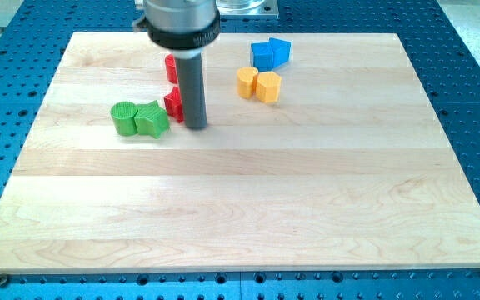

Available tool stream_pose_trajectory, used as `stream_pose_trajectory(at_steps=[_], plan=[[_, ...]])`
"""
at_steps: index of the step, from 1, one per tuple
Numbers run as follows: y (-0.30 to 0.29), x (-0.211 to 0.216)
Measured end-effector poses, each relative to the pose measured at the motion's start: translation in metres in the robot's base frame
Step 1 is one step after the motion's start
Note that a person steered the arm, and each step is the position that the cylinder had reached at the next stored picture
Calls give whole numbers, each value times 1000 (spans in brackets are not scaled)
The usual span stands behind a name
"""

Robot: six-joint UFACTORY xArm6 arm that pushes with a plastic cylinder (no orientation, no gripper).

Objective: Push the red star into the red circle

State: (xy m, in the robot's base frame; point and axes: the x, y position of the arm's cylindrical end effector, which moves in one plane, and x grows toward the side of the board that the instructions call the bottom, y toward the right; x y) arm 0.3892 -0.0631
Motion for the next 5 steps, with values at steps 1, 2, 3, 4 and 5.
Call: stream_pose_trajectory(at_steps=[1,2,3,4,5], plan=[[-17,-43],[8,-8],[-26,-8],[-40,-20],[-40,-51]])
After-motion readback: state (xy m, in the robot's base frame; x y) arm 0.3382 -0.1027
